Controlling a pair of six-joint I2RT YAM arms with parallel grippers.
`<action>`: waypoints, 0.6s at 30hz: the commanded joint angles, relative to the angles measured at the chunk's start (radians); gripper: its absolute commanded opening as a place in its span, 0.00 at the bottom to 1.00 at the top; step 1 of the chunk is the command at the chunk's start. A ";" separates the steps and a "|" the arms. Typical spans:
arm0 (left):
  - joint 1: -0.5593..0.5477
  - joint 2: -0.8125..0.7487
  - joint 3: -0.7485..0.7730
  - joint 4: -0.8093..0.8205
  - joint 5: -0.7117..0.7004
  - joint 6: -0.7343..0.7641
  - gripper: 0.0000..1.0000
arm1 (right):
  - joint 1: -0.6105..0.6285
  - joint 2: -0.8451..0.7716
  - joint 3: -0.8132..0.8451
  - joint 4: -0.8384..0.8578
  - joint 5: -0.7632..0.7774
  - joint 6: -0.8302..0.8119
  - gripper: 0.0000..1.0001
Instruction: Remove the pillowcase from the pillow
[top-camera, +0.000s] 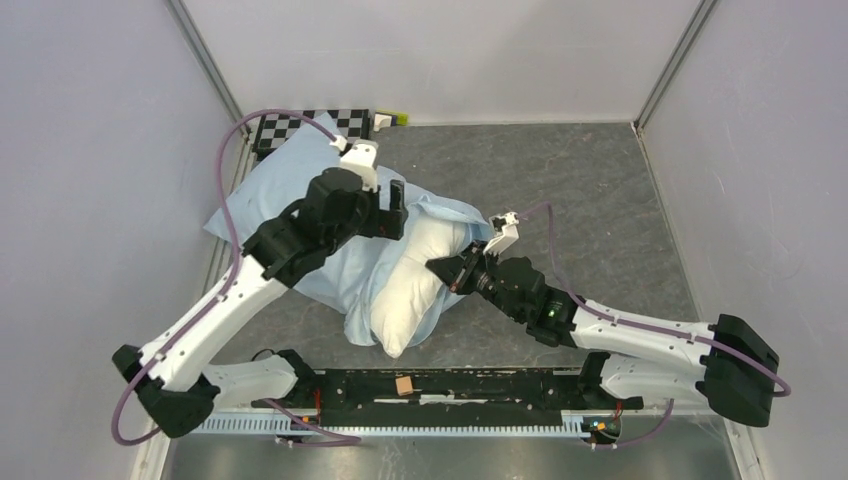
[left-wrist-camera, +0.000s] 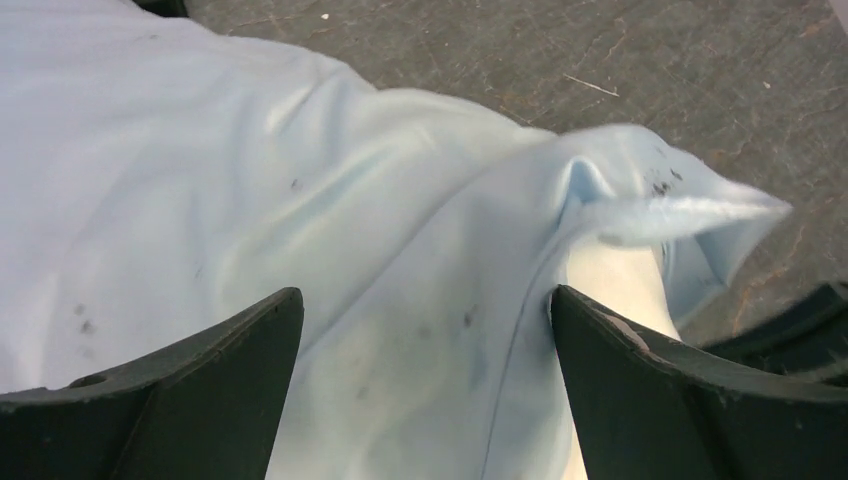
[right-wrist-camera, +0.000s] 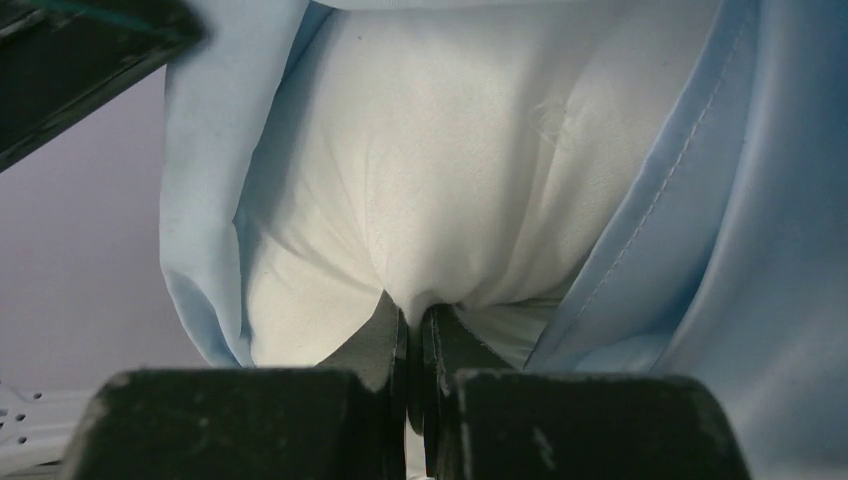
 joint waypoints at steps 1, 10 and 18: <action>-0.008 -0.105 0.067 -0.188 0.007 -0.047 1.00 | -0.029 0.023 0.082 0.124 0.028 -0.003 0.00; -0.109 -0.345 -0.060 -0.132 0.413 -0.145 0.78 | -0.066 0.093 0.122 0.134 -0.030 0.033 0.00; -0.348 -0.353 -0.194 -0.080 0.197 -0.141 0.85 | -0.071 0.126 0.153 0.182 -0.085 0.091 0.00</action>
